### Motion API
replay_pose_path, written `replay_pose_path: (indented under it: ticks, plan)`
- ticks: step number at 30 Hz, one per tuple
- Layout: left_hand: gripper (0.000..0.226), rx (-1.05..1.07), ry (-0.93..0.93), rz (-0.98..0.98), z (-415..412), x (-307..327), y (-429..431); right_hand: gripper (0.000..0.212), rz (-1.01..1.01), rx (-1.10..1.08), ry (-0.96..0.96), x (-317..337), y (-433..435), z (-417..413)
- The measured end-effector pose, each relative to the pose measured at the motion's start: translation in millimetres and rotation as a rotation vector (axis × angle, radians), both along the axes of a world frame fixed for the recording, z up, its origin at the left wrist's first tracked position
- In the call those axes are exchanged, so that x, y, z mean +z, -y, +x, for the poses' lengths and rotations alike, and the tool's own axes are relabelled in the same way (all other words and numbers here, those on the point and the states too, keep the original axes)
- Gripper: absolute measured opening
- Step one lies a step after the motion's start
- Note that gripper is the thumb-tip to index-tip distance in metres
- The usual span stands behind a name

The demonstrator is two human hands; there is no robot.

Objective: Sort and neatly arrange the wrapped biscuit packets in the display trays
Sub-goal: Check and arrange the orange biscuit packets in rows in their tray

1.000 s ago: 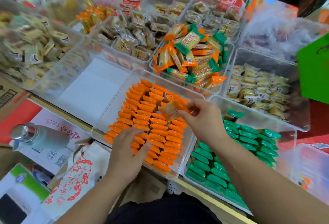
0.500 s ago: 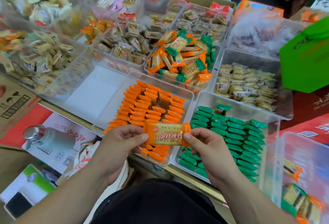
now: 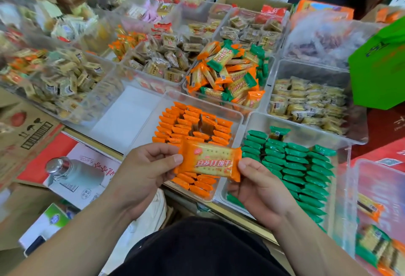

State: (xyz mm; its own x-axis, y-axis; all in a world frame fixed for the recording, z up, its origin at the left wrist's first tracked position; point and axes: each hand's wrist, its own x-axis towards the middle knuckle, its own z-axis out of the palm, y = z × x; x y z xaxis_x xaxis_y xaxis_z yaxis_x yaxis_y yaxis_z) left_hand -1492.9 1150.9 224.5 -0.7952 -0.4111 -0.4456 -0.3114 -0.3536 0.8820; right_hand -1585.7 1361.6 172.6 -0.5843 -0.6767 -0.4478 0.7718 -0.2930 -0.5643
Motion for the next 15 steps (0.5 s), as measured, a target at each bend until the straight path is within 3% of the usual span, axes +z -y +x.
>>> replay_pose_path:
  ticks: [3,6,9,13,15]
  plan:
    - [0.021,0.035,0.036,0.067,4.4,-8.8,1.6,0.038,-0.033,-0.006,-0.045,10.2,-3.3,1.5]
    - [0.059,0.051,0.005,0.094,8.9,-10.0,0.6,0.038,-0.02,-0.003,-0.082,17.3,-4.3,4.6]
    - [0.046,0.027,-0.059,0.063,10.7,-3.5,-3.3,0.043,0.061,-0.057,-0.104,16.9,-6.7,4.7]
    - [0.029,-0.031,-0.076,-0.116,12.8,2.9,-11.5,0.021,0.089,-0.087,-0.117,19.6,-7.7,7.7]
    - [0.027,-0.039,-0.055,-0.145,14.0,6.8,-13.8,0.022,0.071,-0.07,-0.06,19.8,-9.6,7.1]
